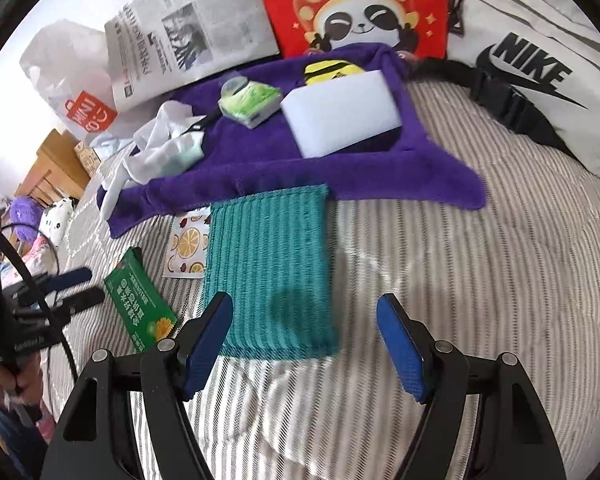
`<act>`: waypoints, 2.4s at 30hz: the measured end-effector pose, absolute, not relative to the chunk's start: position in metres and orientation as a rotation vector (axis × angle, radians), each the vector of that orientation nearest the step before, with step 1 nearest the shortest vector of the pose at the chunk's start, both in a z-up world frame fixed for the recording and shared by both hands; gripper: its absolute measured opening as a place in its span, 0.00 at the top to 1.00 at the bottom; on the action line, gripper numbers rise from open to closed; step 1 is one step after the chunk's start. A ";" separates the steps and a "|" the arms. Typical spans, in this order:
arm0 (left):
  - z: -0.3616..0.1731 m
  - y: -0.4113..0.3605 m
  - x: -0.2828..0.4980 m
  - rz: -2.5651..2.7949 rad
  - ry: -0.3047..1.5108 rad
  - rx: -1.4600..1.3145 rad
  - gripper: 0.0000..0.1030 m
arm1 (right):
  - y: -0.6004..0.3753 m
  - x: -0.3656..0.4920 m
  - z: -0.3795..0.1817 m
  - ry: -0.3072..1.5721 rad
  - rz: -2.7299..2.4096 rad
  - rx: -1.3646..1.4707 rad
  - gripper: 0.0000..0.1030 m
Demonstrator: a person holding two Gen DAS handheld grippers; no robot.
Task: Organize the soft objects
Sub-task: 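Move the right tool to the teal striped mat and grasp it, then reach the left tool down to the green card while right holds the teal mat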
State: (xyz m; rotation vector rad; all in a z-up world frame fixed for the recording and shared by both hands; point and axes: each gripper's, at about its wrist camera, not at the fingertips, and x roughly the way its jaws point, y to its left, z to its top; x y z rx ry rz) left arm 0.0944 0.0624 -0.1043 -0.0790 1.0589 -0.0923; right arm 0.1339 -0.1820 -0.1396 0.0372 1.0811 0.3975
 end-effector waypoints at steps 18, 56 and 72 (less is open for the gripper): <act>-0.124 0.075 0.048 -0.079 1.095 -0.195 0.47 | -0.120 0.151 -0.166 1.091 0.317 -0.086 0.07; -0.135 0.013 0.152 0.182 1.134 -0.159 0.29 | -0.224 0.116 -0.152 1.048 0.320 -0.024 0.15; -0.135 -0.005 0.174 0.239 1.131 -0.123 0.22 | -0.215 0.118 -0.156 1.051 0.338 -0.058 0.15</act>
